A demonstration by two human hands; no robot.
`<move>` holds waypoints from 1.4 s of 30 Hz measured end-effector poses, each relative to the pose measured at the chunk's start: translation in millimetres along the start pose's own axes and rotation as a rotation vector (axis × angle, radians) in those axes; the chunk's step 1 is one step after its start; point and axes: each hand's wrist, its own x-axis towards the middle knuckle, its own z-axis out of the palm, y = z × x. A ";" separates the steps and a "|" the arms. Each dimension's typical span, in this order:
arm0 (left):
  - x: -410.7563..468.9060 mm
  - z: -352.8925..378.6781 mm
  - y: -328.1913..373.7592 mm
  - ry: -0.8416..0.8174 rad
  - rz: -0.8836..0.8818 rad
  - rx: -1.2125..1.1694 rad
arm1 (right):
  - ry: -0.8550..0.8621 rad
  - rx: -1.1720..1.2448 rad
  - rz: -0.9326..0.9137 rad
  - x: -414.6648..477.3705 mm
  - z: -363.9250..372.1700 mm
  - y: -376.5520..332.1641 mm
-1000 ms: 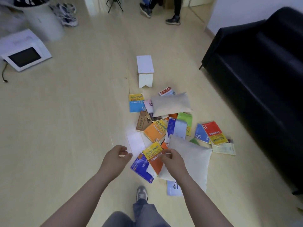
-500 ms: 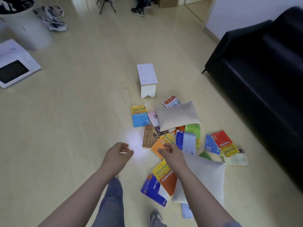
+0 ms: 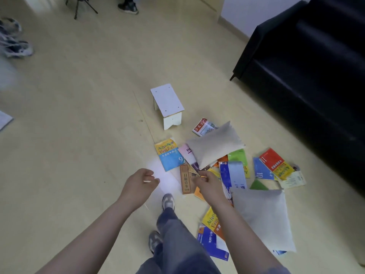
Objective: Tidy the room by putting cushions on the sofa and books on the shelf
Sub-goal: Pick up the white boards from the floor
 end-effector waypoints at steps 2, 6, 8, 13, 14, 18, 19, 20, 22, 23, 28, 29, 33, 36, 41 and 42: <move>31.1 -11.5 14.6 -0.017 0.004 0.021 | 0.010 0.012 0.006 23.2 6.9 -23.3; 99.9 -35.9 48.3 -0.017 0.025 0.058 | 0.037 0.015 0.020 78.4 16.5 -73.7; 124.5 -44.6 63.6 -0.035 0.013 0.080 | 0.038 0.026 0.056 100.9 17.8 -92.2; 196.0 -66.2 108.0 -0.041 0.017 0.112 | 0.050 0.033 0.073 160.1 15.9 -151.5; 212.4 -70.0 115.0 -0.041 0.018 0.118 | 0.056 0.040 0.072 172.7 16.2 -163.0; 255.6 -79.8 138.5 -0.060 0.026 0.155 | 0.072 0.051 0.060 202.8 20.1 -195.1; 266.1 -82.5 143.8 -0.070 0.033 0.165 | 0.078 0.057 0.062 209.2 21.6 -202.2; 275.6 -85.1 149.1 -0.081 0.034 0.175 | 0.079 0.064 0.063 215.8 23.4 -208.4; 294.6 -90.6 155.4 -0.098 0.050 0.192 | 0.092 0.078 0.082 227.0 27.6 -218.3; 303.9 -94.2 157.8 -0.107 0.056 0.207 | 0.101 0.081 0.095 232.3 31.0 -222.8; 368.1 -122.1 174.0 -0.185 0.074 0.245 | 0.174 0.114 0.147 264.0 56.5 -251.8; 391.6 -133.9 179.9 -0.221 0.104 0.261 | 0.213 0.134 0.169 274.8 67.9 -261.7; 456.3 -172.6 202.1 -0.363 0.173 0.331 | 0.334 0.237 0.303 293.3 107.9 -296.7; 496.3 -200.8 221.3 -0.462 0.208 0.366 | 0.406 0.329 0.386 299.8 138.7 -319.2; 560.1 -228.5 249.6 -0.510 0.262 0.447 | 0.433 0.444 0.471 315.3 177.6 -352.6; 568.1 -229.2 253.0 -0.525 0.267 0.468 | 0.443 0.459 0.477 319.4 181.7 -356.6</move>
